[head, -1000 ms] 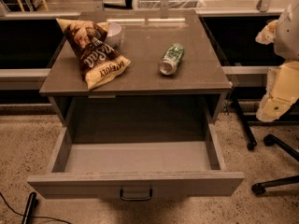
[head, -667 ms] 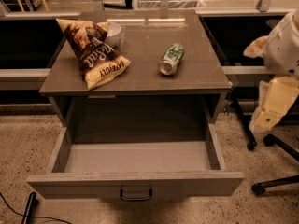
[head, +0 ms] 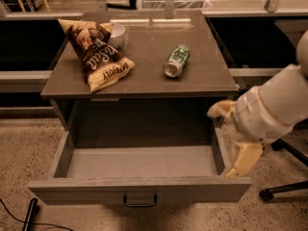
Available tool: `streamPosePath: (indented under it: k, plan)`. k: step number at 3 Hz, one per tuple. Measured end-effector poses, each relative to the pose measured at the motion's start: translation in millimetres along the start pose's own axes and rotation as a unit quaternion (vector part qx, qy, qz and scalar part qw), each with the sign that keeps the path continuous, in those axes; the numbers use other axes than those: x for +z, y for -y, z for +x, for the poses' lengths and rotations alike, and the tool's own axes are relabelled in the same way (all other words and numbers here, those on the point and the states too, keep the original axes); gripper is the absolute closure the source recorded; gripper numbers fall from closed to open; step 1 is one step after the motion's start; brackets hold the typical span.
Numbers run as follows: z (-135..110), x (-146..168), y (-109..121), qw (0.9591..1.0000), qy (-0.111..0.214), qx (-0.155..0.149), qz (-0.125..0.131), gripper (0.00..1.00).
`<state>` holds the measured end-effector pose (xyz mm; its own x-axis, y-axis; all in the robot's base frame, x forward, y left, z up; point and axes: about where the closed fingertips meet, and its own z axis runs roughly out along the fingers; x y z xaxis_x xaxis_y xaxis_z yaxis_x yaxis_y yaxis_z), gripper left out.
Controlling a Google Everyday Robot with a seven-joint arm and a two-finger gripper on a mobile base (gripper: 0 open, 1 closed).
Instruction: Close top drawer
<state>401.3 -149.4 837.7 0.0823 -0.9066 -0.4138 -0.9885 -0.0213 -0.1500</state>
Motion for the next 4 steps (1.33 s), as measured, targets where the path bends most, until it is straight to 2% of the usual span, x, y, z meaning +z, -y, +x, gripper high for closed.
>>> streamPosePath:
  k: [1, 2, 3, 4]
  plan:
    - [5.2, 48.8, -28.8, 0.9984, 0.009, -0.047, -0.03, 0.42]
    - [5.3, 49.3, -31.5, 0.9982, 0.007, -0.049, -0.033, 0.72]
    - [5.3, 49.3, -31.5, 0.9982, 0.007, -0.049, -0.033, 0.95]
    - [13.4, 80.0, -46.1, 0.9978, -0.034, -0.034, -0.045, 1.0]
